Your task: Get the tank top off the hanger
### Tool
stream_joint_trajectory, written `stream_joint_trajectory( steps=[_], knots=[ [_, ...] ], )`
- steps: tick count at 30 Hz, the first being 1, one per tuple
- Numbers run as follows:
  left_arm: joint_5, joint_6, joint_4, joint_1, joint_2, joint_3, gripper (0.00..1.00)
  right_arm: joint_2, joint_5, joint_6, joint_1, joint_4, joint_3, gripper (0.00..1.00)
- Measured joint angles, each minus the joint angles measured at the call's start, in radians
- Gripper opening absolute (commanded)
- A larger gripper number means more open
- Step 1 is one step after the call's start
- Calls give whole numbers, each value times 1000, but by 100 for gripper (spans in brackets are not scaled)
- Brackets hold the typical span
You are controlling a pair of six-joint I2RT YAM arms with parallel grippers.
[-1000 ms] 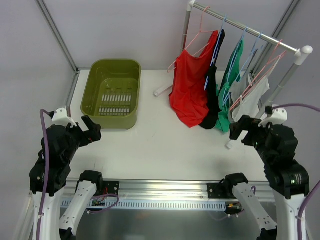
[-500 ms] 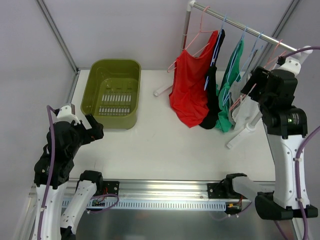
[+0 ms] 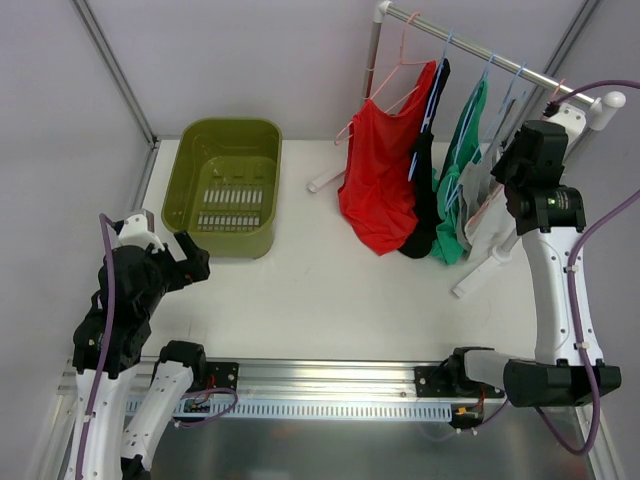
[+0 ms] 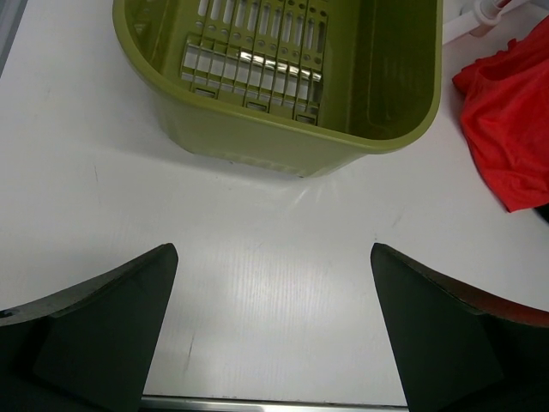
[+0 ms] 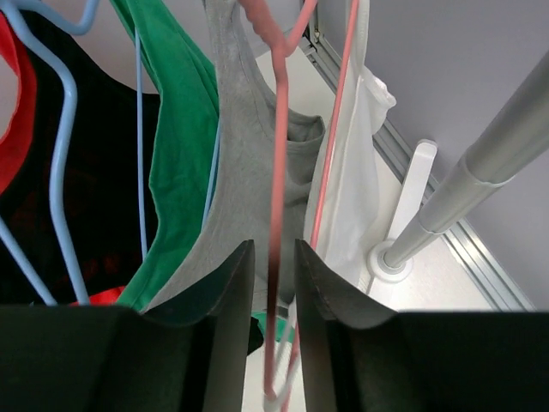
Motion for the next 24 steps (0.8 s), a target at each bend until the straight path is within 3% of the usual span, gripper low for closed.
stream_joint_trajectory(
  steps=[9,24],
  knots=[
    [2,0,19,0,1,-47,99,3,35,19,0,62,-75,1],
    [18,0,34,-6,1,-50,99,-115,7,14,-1,47,-47,0]
  ],
)
